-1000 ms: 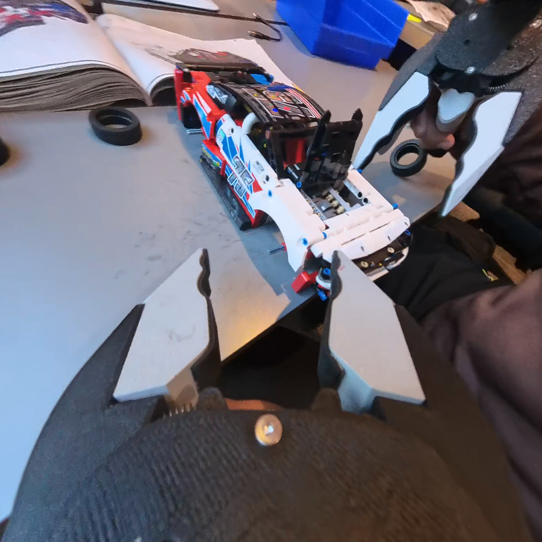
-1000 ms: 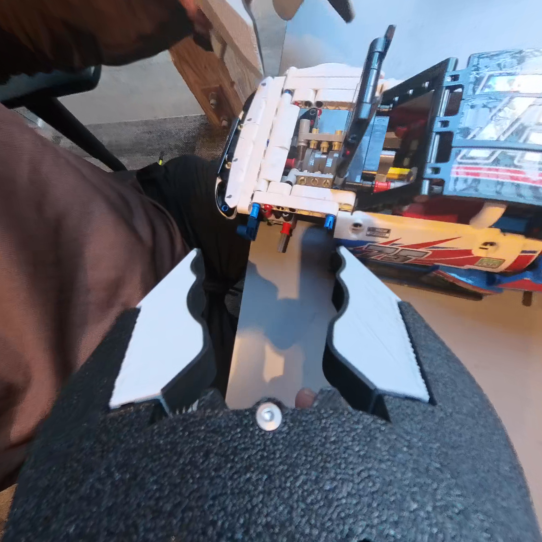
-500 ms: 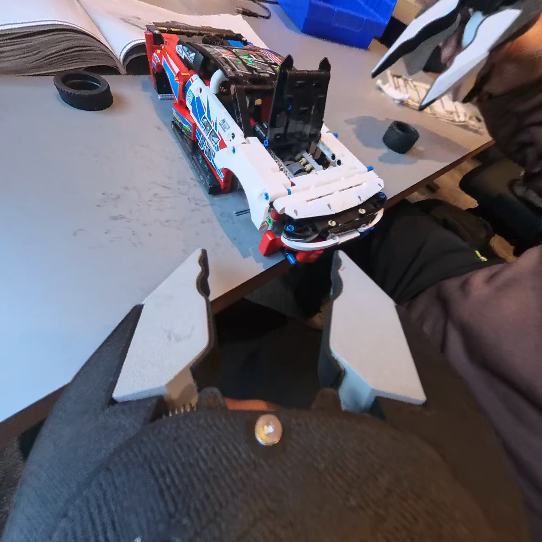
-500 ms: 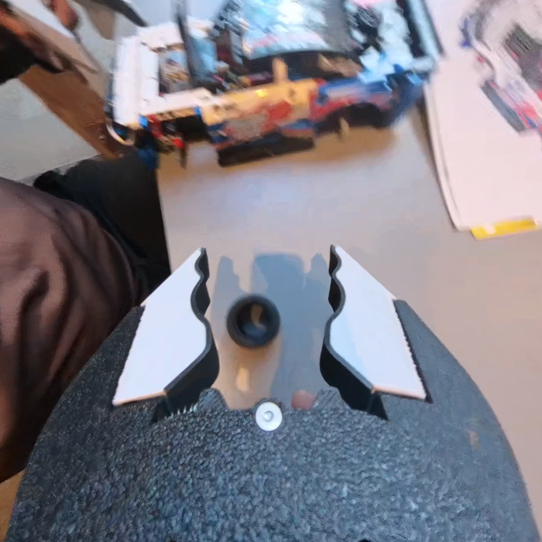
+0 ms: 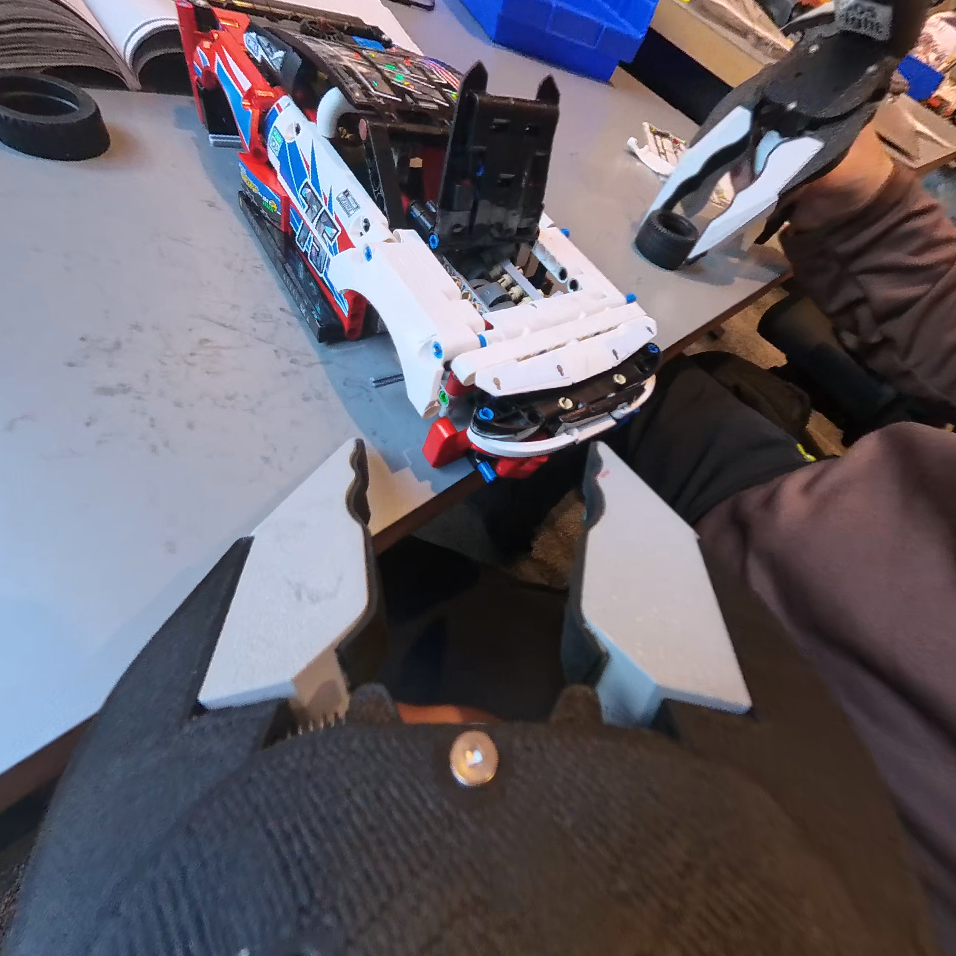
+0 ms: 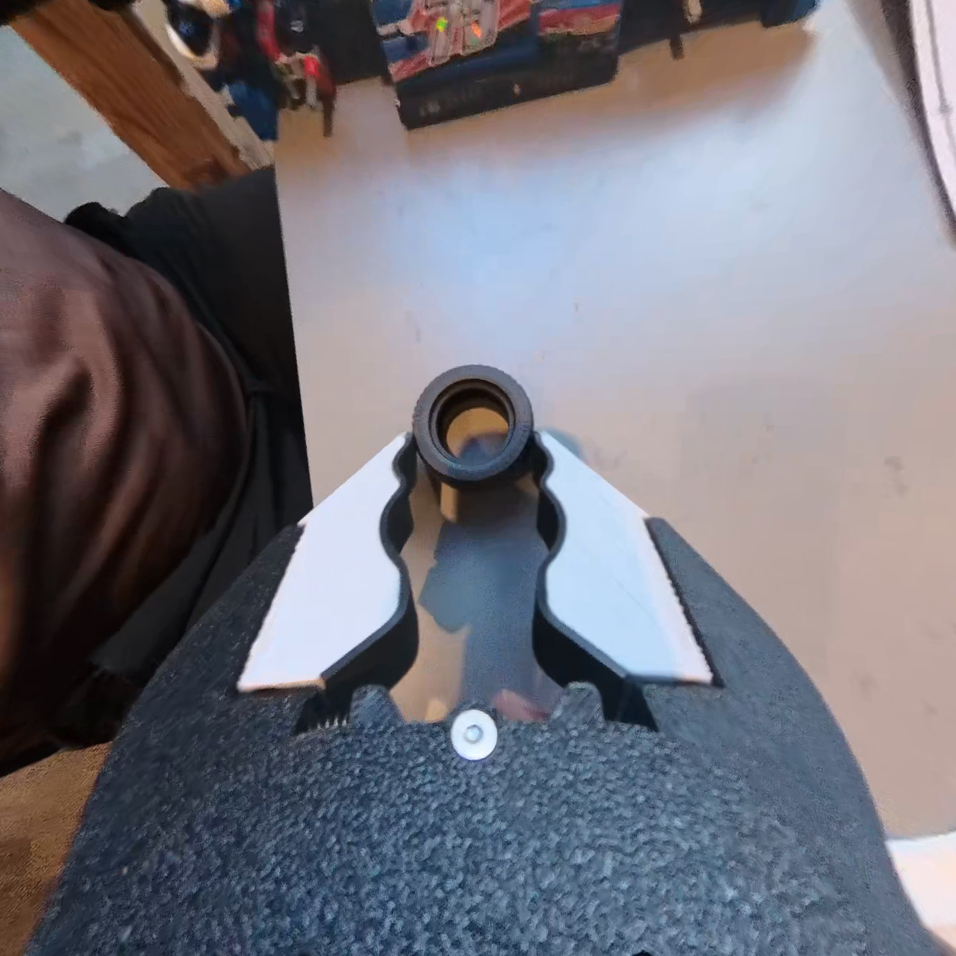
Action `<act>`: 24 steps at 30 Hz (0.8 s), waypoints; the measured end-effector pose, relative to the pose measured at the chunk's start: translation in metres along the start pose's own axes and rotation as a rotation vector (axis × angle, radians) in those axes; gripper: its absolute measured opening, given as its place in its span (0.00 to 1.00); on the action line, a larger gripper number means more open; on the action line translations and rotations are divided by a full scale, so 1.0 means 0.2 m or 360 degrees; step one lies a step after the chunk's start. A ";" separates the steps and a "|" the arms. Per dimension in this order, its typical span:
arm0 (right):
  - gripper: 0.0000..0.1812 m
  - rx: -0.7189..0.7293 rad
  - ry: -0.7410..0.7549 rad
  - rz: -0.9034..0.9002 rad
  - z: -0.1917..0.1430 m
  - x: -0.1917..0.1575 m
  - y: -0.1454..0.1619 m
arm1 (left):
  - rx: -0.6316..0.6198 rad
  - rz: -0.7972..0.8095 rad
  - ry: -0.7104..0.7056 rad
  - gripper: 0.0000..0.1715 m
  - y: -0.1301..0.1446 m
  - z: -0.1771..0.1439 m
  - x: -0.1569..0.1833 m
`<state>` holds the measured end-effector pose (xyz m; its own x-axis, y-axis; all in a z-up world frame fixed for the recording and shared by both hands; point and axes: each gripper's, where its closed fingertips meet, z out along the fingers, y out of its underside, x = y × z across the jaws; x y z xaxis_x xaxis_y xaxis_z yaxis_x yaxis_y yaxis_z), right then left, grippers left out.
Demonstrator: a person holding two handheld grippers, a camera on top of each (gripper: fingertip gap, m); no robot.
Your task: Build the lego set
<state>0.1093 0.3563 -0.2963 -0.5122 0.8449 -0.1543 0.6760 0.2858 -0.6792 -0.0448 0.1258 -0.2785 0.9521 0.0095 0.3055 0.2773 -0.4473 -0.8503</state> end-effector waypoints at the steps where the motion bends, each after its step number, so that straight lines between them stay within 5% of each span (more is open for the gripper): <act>1: 0.25 0.0019 -0.0017 -0.0024 0.01 -0.01 -0.03 | 0.0011 -0.0007 0.0013 0.48 0.00 0.00 0.00; 6: 0.25 0.0078 -0.0079 -0.0197 0.08 -0.02 -0.22 | 0.0088 -0.0053 0.0070 0.48 -0.03 -0.01 -0.03; 14: 0.31 -0.0110 -0.0399 -0.0388 0.15 -0.05 -0.20 | 0.0115 -0.0190 0.0130 0.42 -0.05 -0.03 -0.07; 21: 0.40 0.0183 -0.0428 -0.0308 0.08 0.19 -0.53 | 0.0115 -0.0293 0.0038 0.47 -0.02 -0.08 -0.01; 24: 0.44 0.0191 -0.0402 -0.0134 0.11 0.34 -0.70 | 0.0098 -0.0379 -0.0113 0.40 0.03 -0.09 0.01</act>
<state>-0.0312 0.3635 -0.2283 -0.6895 0.6770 -0.2573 0.5657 0.2816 -0.7750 -0.0437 0.1073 -0.2759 0.8651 0.1716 0.4713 0.5000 -0.3699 -0.7831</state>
